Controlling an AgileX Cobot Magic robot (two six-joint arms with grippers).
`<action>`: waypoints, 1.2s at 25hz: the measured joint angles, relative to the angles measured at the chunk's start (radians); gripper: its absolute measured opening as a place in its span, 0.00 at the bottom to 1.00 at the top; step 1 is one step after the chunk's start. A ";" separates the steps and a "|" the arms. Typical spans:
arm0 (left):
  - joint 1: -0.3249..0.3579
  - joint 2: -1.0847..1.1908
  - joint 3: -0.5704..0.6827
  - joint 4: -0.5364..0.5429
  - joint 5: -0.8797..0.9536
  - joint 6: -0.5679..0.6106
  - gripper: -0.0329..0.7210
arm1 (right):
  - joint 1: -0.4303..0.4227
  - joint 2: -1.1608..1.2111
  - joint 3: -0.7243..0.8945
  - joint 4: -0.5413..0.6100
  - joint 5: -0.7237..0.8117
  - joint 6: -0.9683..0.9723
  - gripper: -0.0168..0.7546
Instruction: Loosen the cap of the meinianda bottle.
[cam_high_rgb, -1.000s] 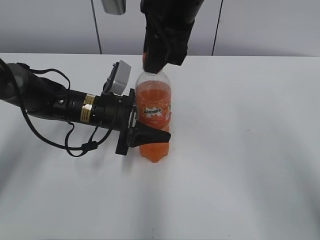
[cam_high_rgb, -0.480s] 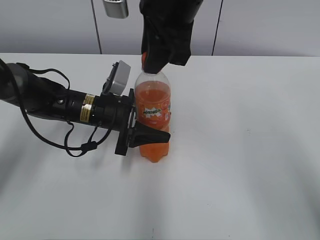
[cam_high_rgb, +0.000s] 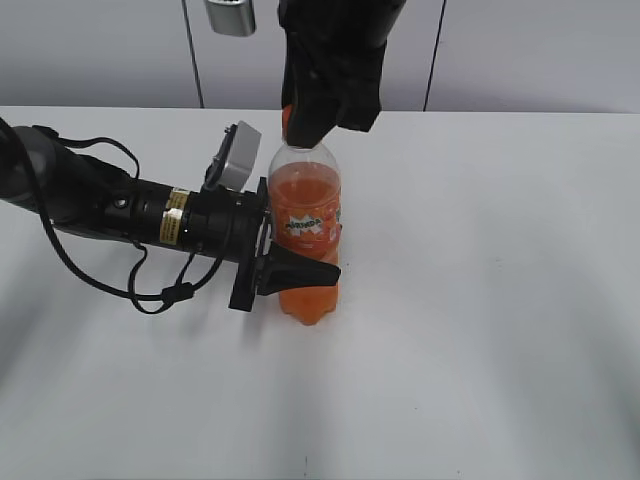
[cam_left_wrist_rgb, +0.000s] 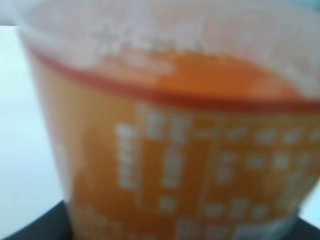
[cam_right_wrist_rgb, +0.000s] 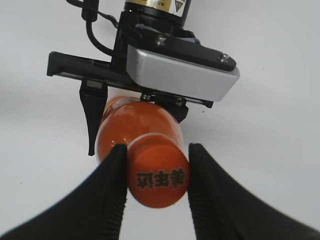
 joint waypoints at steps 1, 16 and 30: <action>0.000 0.000 0.000 0.000 0.000 0.000 0.59 | 0.000 0.000 0.000 0.000 0.000 0.000 0.38; -0.002 0.000 0.000 -0.004 0.004 -0.003 0.59 | 0.001 0.002 0.000 0.018 -0.007 0.002 0.45; -0.002 0.000 0.000 -0.008 0.006 -0.011 0.59 | 0.001 0.008 -0.002 0.034 -0.016 0.062 0.51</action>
